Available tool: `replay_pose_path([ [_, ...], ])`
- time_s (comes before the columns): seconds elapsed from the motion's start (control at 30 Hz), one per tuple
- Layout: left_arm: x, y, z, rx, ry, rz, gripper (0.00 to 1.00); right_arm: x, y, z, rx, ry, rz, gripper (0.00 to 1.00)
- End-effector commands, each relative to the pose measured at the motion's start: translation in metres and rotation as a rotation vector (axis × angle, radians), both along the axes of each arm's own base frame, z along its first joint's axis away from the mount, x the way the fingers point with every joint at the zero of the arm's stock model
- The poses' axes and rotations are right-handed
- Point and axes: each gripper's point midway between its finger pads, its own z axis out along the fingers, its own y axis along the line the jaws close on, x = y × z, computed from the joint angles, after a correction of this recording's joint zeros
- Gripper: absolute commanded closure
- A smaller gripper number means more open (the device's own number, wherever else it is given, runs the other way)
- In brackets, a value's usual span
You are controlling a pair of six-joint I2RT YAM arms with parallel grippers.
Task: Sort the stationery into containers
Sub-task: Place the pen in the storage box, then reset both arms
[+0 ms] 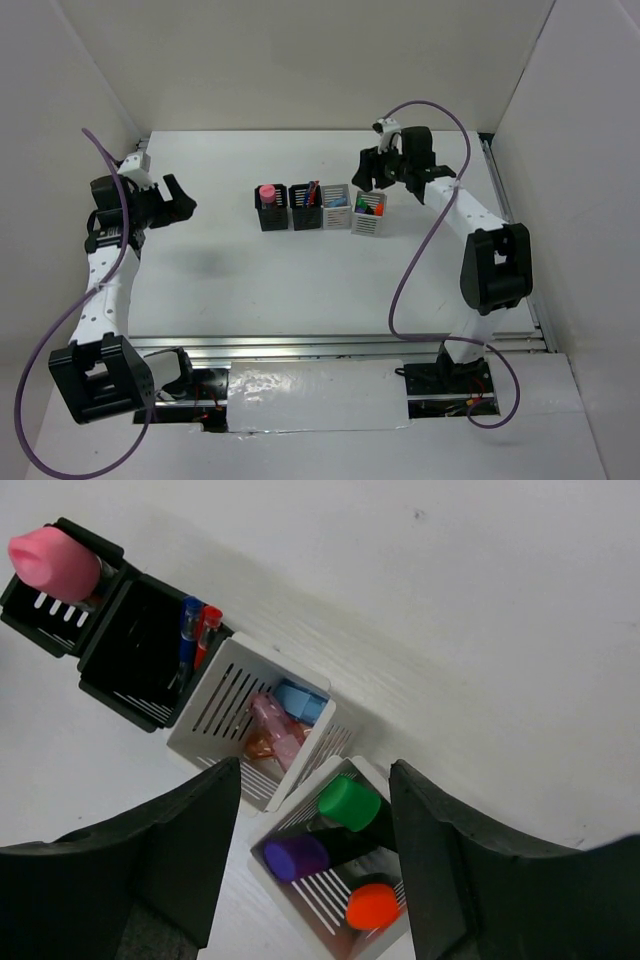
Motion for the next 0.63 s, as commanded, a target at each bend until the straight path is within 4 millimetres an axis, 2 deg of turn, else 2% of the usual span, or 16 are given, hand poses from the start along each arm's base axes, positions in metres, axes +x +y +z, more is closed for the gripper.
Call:
replay_pose_path([
  [0.0, 0.011, 0.005, 0.022, 0.045, -0.048, -0.003, 0.01, -0.006, -0.006, 0.04, 0.025, -0.059, -0.02, 0.31],
  [0.1, 0.014, 0.008, 0.031, 0.087, -0.05, -0.006, 0.01, -0.015, -0.025, 0.092, 0.063, -0.113, -0.048, 0.32],
  [0.13, 0.015, 0.01, 0.03, 0.098, -0.037, 0.004, 0.01, -0.017, -0.04, 0.106, 0.078, -0.127, -0.081, 0.31],
  [0.23, 0.015, 0.017, 0.027, 0.161, 0.008, 0.028, 0.01, -0.038, -0.07, 0.135, 0.053, -0.147, -0.133, 0.31],
  [0.27, 0.014, 0.018, 0.025, 0.175, 0.021, 0.029, 0.01, -0.046, -0.091, 0.144, 0.033, -0.166, -0.19, 0.3],
  [0.3, 0.013, 0.019, 0.022, 0.197, 0.03, 0.03, 0.01, -0.056, -0.102, 0.129, 0.006, -0.119, -0.218, 0.26],
  [0.37, 0.012, 0.028, 0.018, 0.233, 0.049, 0.067, 0.01, -0.068, -0.134, 0.119, -0.036, -0.105, -0.295, 0.24],
  [0.4, 0.01, 0.03, 0.012, 0.25, 0.061, 0.063, 0.01, -0.083, -0.157, 0.103, -0.059, -0.074, -0.361, 0.18],
  [0.43, 0.009, 0.032, 0.008, 0.26, 0.073, 0.072, 0.01, -0.089, -0.169, 0.097, -0.081, -0.072, -0.391, 0.13],
  [0.47, 0.009, 0.032, 0.003, 0.259, 0.087, 0.072, 0.0, -0.099, -0.18, 0.098, -0.096, -0.09, -0.425, 0.01],
  [0.5, 0.009, 0.031, -0.004, 0.261, 0.107, 0.061, 0.01, -0.109, -0.195, 0.076, -0.115, -0.039, -0.454, 0.0],
  [0.57, 0.009, 0.031, -0.013, 0.263, 0.142, 0.059, 0.01, -0.123, -0.205, 0.071, -0.106, -0.035, -0.481, 0.0],
  [0.6, 0.01, 0.027, -0.016, 0.27, 0.15, 0.043, 0.01, -0.131, -0.212, 0.06, -0.095, -0.005, -0.498, 0.0],
])
